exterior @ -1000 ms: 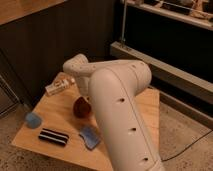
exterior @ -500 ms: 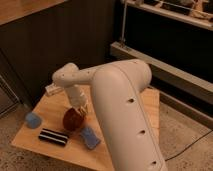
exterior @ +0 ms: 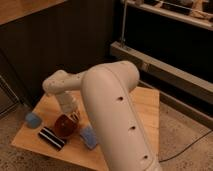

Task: Drag the ceramic bowl in a circle

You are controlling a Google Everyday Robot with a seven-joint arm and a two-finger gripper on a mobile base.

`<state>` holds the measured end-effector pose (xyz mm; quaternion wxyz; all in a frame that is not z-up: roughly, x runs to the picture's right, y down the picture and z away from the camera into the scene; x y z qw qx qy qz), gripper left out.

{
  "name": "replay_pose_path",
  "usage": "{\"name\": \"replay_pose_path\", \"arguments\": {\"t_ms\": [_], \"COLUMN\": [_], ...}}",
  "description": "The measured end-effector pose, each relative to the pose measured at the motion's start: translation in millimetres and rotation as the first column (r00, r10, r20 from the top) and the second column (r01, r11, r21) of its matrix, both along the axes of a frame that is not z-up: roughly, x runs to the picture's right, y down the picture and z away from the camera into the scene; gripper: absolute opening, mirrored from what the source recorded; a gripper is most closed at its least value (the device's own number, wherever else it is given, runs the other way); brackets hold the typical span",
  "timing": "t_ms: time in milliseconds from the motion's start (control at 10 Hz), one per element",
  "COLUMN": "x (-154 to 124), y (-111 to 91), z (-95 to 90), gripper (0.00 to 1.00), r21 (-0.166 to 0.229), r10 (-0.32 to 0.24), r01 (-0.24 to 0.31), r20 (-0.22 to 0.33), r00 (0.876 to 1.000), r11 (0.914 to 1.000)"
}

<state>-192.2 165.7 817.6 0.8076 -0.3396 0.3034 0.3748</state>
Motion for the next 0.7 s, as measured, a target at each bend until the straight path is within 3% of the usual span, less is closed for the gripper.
{"name": "replay_pose_path", "arguments": {"t_ms": [400,700], "x": [-49.0,-72.8], "y": [-16.2,-42.3], "z": [19.1,39.6], "gripper": [0.0,0.0], "r21": [0.023,0.06], "r10": [-0.05,-0.04], "r01": [0.049,0.036], "r20": [0.054,0.061], "r00": [0.997,0.997], "r11": [0.9985,0.9975]}}
